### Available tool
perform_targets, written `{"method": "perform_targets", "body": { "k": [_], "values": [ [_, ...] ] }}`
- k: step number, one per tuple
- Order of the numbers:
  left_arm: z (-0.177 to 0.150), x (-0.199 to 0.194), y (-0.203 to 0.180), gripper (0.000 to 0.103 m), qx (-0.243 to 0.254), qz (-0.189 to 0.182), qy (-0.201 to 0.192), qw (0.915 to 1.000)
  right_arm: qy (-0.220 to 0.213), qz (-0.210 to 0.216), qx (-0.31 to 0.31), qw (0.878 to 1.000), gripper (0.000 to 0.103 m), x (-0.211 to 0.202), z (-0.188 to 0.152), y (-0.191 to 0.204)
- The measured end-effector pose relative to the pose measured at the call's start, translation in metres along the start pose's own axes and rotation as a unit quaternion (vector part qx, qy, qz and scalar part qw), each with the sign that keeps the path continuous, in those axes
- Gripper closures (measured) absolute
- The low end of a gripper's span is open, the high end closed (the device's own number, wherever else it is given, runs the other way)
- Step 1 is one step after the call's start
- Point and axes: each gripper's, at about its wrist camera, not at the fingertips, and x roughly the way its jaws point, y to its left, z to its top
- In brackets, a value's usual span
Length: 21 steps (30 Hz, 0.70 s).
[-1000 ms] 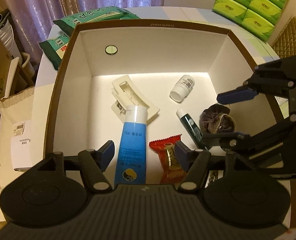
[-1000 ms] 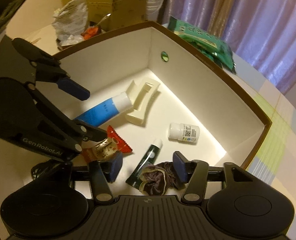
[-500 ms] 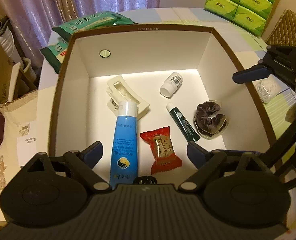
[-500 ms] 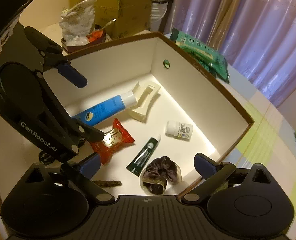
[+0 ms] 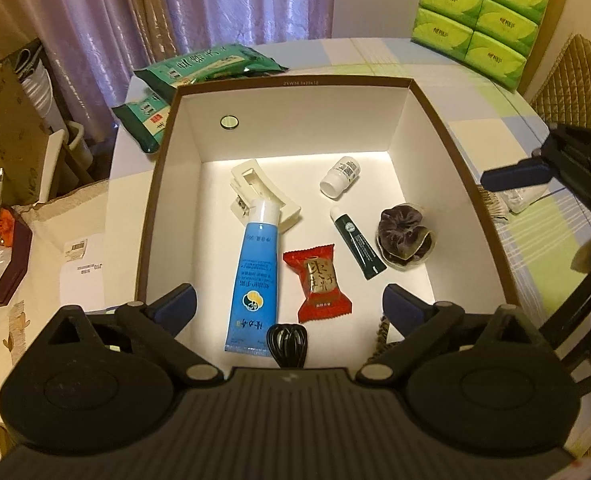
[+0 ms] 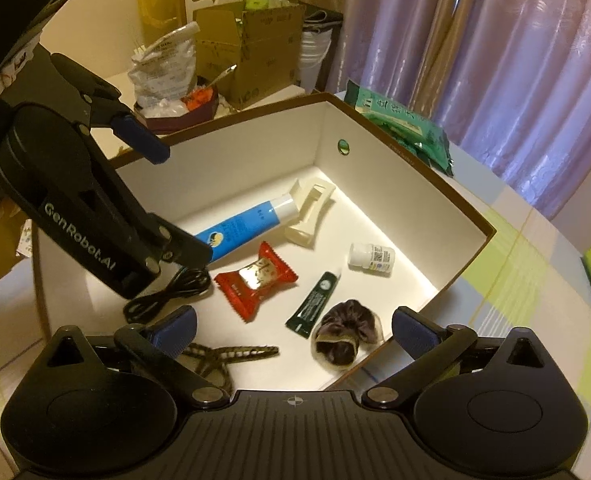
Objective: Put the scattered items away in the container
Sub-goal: 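Lift both open tools away from the box toward the swab bag and floss case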
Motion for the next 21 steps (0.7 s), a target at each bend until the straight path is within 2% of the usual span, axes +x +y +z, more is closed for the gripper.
{"method": "perform_targets", "body": {
  "k": [21],
  "values": [
    [-0.038,-0.057,-0.027,0.004,-0.017,0.019,-0.032,0.9992,-0.034,0.016,0.009,0.999,0.002,-0.056,-0.034,0.035]
  ]
}}
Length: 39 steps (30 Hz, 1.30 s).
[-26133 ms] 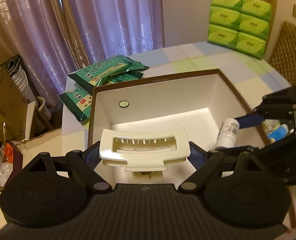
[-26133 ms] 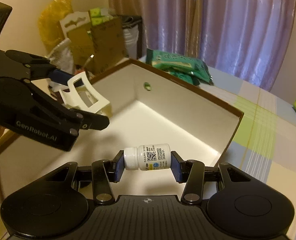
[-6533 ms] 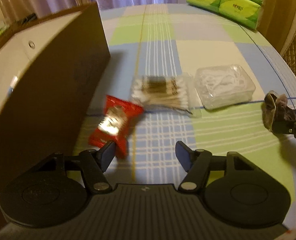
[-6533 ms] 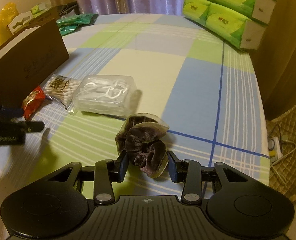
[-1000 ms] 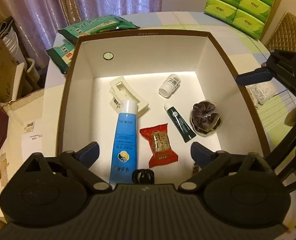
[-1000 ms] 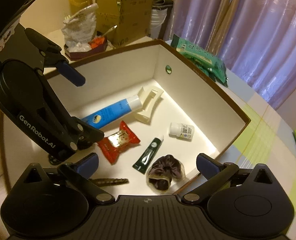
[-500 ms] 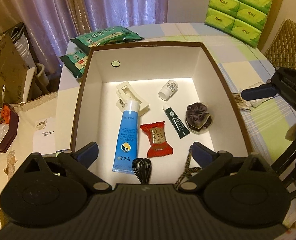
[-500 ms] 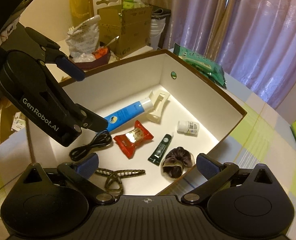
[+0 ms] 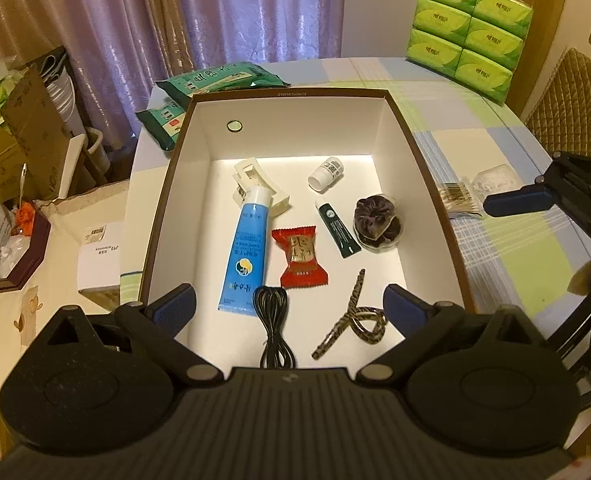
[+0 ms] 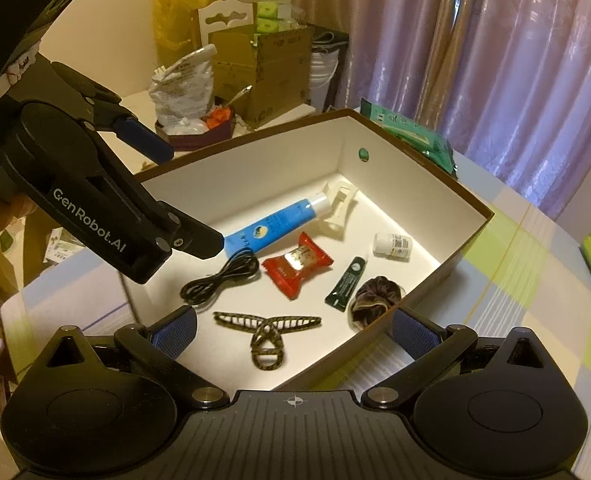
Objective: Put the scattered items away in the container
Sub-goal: 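Lift both open tools away from the box toward the swab bag and floss case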
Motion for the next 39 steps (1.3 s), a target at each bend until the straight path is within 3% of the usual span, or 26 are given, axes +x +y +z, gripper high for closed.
{"method": "perform_targets", "body": {
  "k": [20,39],
  "values": [
    [-0.044,-0.044,-0.036,0.003,-0.041,0.03,-0.005,0.9987,-0.022,0.04,-0.008,0.999,0.002,-0.045,-0.035,0.018],
    [-0.065,-0.056,-0.094,0.003,-0.083,0.049,0.014,0.9953,-0.019,0.069,0.01,0.997,0.002,-0.08,-0.085,-0.011]
  ]
}}
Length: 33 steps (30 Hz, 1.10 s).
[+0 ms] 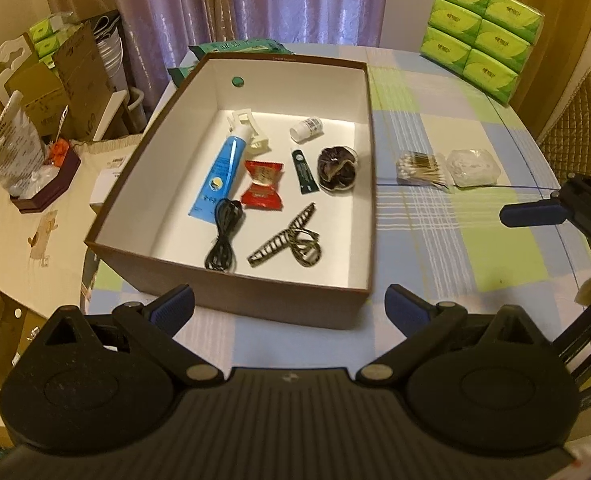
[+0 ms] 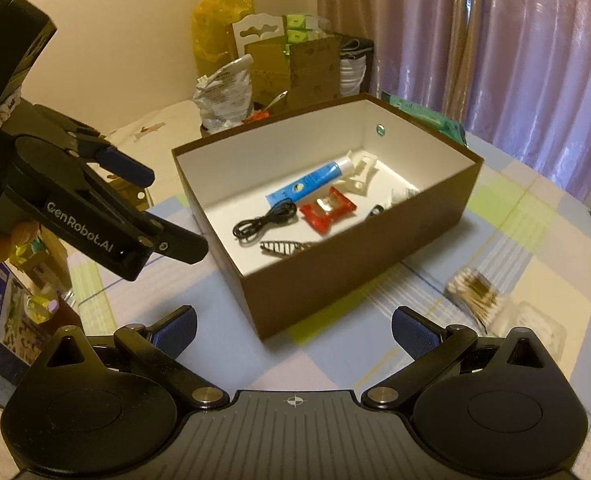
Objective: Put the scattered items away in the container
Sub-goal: 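Lift both open tools away from the box toward the swab bag and floss case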
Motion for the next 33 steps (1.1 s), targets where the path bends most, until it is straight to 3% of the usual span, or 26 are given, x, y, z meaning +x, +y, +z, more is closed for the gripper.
{"method": "perform_targets", "body": {
  "k": [19,33],
  "values": [
    [-0.013,0.015,-0.091,0.003,0.001,-0.013,0.016,0.9998,0.009,-0.029,0.056,0.998,0.002,-0.05,-0.063,-0.073],
    [-0.001,0.047,-0.149,0.003,0.016,-0.032,0.012,0.9993,0.015,-0.107,0.156,0.982,0.002,-0.071,-0.103,-0.14]
  ]
}}
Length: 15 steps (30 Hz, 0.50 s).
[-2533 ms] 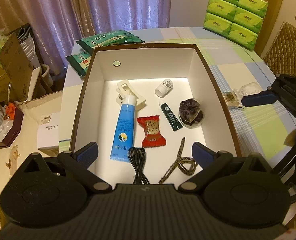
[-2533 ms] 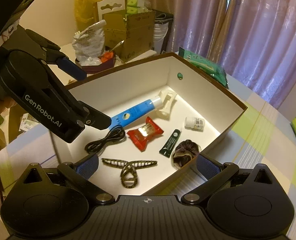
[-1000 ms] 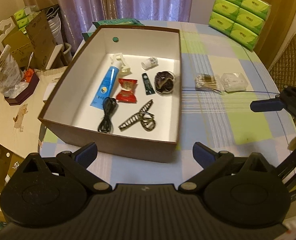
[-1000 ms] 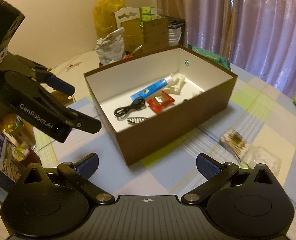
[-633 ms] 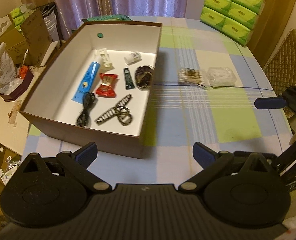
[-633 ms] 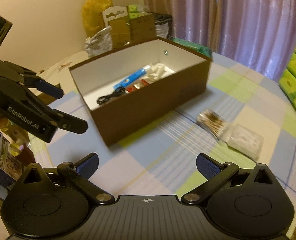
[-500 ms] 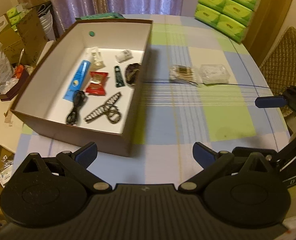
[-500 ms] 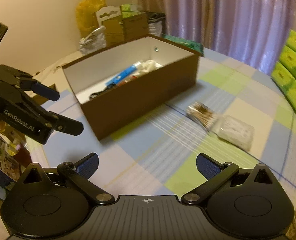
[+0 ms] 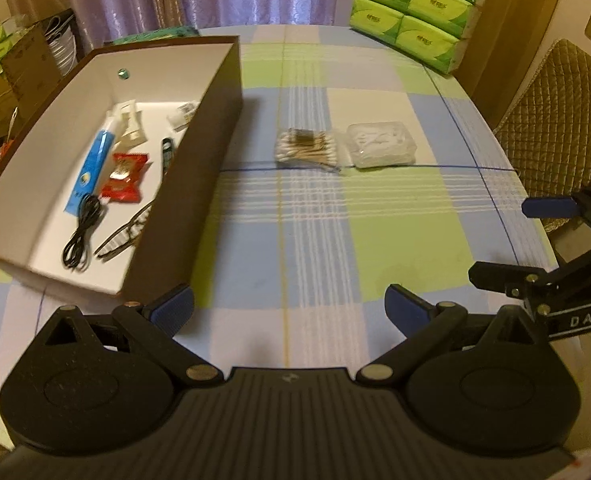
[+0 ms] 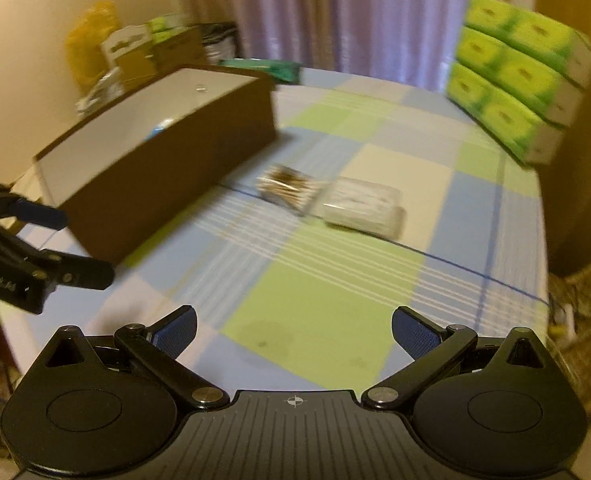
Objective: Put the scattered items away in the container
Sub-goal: 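Lift both open tools away from the box toward the swab bag and floss case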
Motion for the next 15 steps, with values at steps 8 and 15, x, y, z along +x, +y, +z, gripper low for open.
{"method": "perform_targets", "body": {
  "k": [8,15],
  "values": [
    [0.026,0.033,-0.02,0.003,0.01,0.001,0.0,1.0,0.002,-0.039,0.058,0.998,0.002,0.014,0.005,-0.033],
    [0.054,0.065,-0.024,0.003,0.008,0.016,-0.016,0.9997,-0.004,-0.059,0.091,0.994,0.002,0.037,0.021,-0.05]
  ]
}}
